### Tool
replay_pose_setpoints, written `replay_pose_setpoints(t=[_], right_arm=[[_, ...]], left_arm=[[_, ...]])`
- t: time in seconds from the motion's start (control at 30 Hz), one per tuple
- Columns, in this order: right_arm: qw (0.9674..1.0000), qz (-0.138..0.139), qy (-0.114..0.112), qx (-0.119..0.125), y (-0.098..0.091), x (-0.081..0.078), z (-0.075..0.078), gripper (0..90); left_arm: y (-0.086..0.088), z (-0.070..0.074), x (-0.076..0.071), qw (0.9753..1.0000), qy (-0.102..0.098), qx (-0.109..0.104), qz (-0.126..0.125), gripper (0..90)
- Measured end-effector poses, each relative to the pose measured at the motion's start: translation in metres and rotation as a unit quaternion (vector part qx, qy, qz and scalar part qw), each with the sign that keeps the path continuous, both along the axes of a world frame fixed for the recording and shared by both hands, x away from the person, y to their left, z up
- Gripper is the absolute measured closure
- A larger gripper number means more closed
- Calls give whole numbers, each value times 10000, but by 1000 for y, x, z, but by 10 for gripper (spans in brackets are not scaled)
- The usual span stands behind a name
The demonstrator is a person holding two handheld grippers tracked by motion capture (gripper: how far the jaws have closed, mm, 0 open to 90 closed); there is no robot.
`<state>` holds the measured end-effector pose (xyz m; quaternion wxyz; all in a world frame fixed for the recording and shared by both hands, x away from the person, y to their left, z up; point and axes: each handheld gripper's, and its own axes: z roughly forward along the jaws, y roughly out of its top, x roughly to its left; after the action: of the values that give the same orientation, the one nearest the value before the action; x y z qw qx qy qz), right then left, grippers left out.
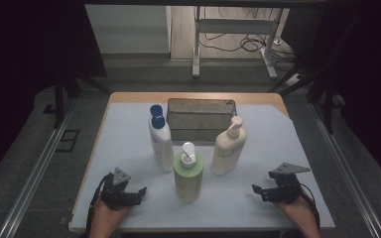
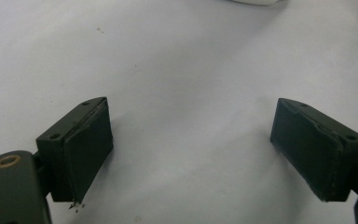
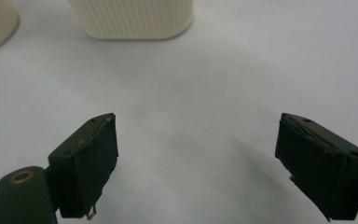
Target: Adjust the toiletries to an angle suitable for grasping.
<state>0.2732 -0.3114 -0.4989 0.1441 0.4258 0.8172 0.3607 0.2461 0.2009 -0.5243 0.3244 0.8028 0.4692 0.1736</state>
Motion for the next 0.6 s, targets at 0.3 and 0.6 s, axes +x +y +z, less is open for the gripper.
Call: replay_pose_setpoints(t=[0.3,0.6], right_arm=[[9998,144,14,108,11,8,13,212],[9995,189,-151,182,15,27,25,432]], left_arm=[[0,0,0,10000,-2,-1,1,124],[0,0,0,10000,-4,0,2,124]])
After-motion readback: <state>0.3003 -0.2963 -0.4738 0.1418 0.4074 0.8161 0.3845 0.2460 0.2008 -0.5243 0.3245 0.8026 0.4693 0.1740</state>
